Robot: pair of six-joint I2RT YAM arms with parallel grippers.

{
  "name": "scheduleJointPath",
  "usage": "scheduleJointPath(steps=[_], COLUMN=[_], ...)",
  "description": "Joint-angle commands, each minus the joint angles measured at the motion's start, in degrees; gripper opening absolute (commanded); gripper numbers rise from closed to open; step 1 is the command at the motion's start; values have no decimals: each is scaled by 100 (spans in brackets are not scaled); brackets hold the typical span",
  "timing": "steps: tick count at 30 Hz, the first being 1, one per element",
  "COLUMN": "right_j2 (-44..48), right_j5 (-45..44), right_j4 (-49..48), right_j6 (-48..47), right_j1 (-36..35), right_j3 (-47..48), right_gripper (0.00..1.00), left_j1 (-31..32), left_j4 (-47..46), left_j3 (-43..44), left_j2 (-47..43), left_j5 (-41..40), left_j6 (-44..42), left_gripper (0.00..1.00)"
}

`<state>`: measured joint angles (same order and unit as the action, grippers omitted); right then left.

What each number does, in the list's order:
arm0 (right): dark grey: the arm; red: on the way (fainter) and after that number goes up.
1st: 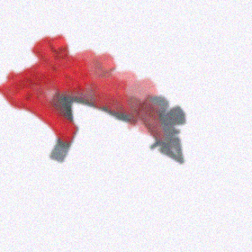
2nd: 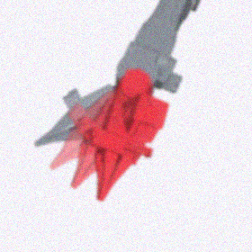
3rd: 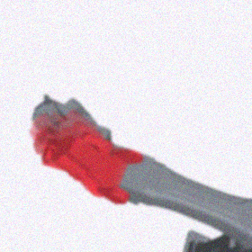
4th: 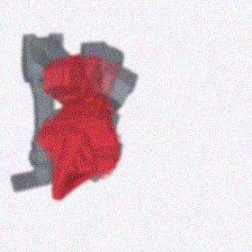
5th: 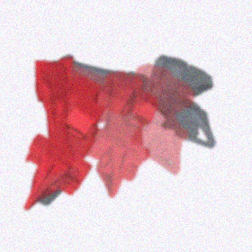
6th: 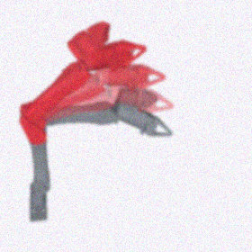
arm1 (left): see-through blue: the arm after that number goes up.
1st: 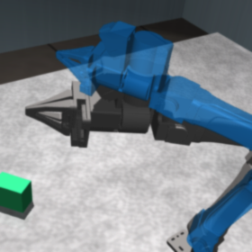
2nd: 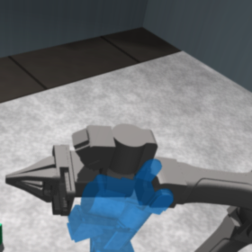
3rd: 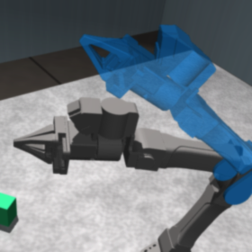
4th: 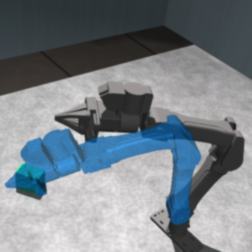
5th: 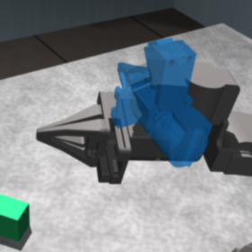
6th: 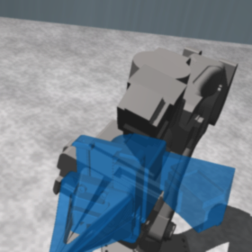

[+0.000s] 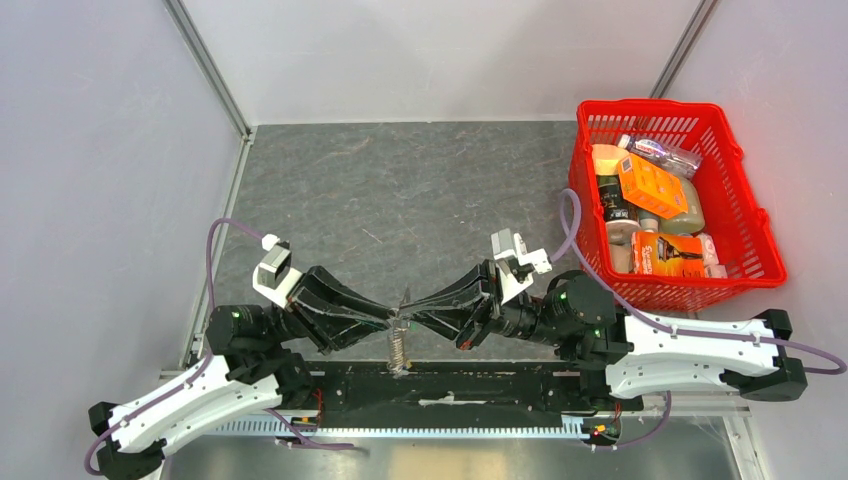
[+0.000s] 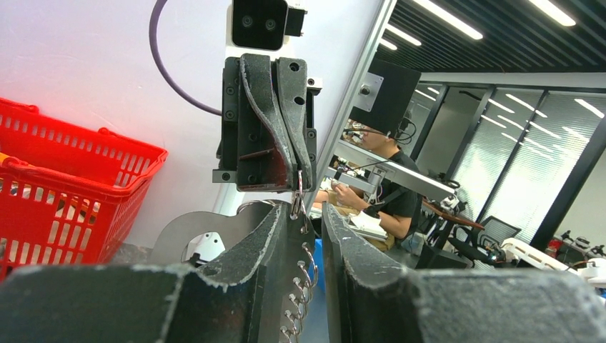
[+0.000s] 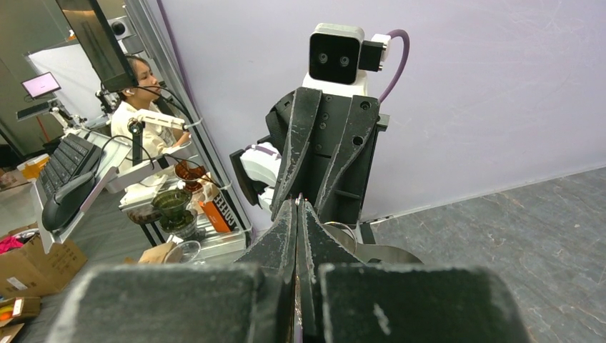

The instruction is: Put the keys on the keyring

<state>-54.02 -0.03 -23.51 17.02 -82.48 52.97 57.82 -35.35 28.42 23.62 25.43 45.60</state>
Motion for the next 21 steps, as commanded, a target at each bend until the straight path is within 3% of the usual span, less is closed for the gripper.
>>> scheduleJointPath(steps=[1, 21], right_j2=[61, 3], right_j5=[-14, 250], right_j4=[-479, -452], right_j6=[56, 50], right_j1=[12, 12], right_j3=[-2, 20], right_gripper=[0, 0], left_j1=[-17, -18], left_j4=[-200, -323], left_j3=[-30, 2], left_j2=[-37, 96], left_j5=[-148, -152], left_j6=[71, 89], left_gripper=[30, 22])
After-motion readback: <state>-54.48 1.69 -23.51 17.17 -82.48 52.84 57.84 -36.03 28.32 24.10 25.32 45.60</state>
